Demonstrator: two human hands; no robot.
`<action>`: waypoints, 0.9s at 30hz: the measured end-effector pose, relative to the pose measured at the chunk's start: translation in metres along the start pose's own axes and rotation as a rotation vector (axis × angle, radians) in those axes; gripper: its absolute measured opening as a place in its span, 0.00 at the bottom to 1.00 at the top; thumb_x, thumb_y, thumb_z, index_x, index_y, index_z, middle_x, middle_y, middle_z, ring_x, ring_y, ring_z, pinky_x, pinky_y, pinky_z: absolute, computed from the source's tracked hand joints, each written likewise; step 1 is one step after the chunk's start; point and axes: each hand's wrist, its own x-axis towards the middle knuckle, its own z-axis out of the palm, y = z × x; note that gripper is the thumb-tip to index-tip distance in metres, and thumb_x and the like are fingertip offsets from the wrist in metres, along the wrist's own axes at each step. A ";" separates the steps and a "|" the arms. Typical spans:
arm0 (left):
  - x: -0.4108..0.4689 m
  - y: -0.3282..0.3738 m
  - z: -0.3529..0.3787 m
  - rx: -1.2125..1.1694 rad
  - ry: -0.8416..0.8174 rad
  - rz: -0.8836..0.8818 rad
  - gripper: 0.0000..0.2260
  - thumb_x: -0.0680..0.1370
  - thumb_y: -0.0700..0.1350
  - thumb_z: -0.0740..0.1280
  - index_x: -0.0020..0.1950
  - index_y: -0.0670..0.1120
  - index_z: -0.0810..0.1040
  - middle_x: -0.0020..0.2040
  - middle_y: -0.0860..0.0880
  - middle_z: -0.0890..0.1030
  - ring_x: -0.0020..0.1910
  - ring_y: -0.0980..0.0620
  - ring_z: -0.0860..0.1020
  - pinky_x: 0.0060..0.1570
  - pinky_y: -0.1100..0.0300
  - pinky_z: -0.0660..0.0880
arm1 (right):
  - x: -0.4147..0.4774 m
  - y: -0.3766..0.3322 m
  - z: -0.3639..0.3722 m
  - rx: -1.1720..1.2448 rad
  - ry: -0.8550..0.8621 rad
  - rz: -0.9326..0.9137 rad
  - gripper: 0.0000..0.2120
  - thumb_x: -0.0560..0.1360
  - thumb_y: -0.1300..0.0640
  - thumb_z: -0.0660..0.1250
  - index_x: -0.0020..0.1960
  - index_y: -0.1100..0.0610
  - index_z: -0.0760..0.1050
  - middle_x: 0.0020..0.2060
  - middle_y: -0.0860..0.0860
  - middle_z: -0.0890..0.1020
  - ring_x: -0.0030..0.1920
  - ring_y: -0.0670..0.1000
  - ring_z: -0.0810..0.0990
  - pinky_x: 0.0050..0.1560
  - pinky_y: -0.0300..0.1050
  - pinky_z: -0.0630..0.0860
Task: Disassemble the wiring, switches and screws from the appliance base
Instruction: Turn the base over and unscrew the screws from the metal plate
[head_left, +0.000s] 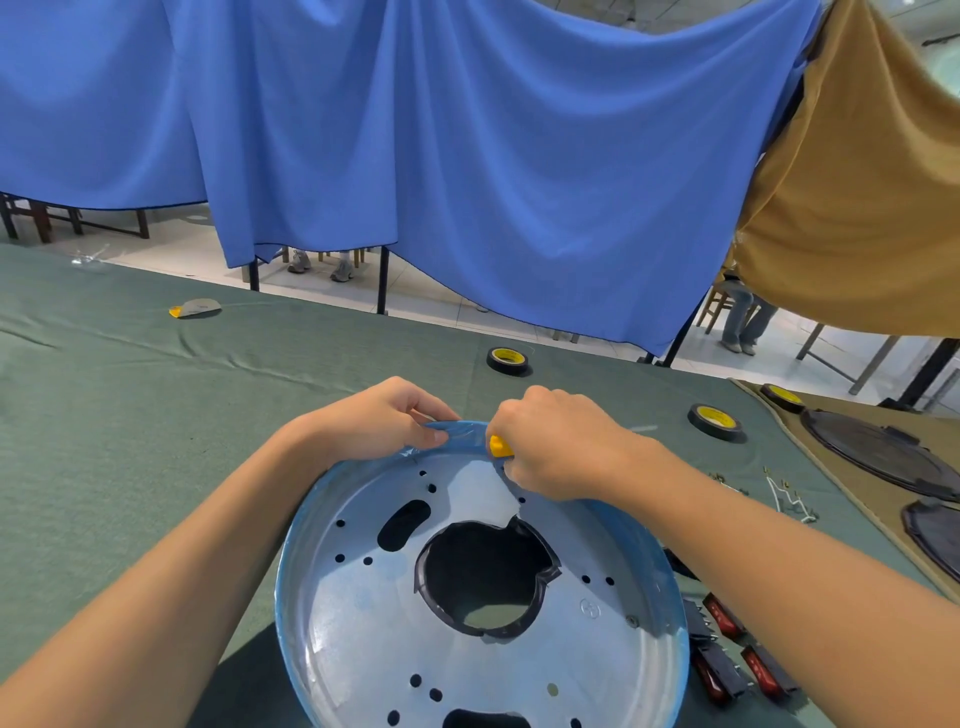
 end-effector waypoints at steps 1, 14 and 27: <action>0.000 0.000 0.000 0.001 -0.001 -0.003 0.12 0.80 0.37 0.64 0.53 0.51 0.84 0.49 0.47 0.86 0.51 0.45 0.83 0.57 0.46 0.78 | -0.001 0.001 -0.001 -0.063 0.014 -0.039 0.08 0.75 0.59 0.63 0.38 0.55 0.67 0.32 0.51 0.64 0.29 0.50 0.64 0.28 0.44 0.56; 0.000 -0.001 -0.001 0.011 -0.006 -0.016 0.11 0.80 0.38 0.64 0.56 0.49 0.84 0.50 0.49 0.86 0.52 0.46 0.83 0.59 0.45 0.77 | 0.004 0.011 -0.005 -0.194 0.021 -0.303 0.06 0.73 0.56 0.65 0.50 0.53 0.75 0.39 0.51 0.78 0.37 0.55 0.77 0.29 0.41 0.63; 0.001 -0.001 0.000 0.004 0.003 -0.002 0.11 0.80 0.38 0.65 0.55 0.50 0.83 0.49 0.49 0.86 0.52 0.48 0.83 0.59 0.47 0.77 | 0.008 0.016 -0.015 0.181 -0.037 -0.151 0.02 0.72 0.61 0.68 0.43 0.58 0.79 0.37 0.55 0.80 0.38 0.56 0.78 0.35 0.48 0.74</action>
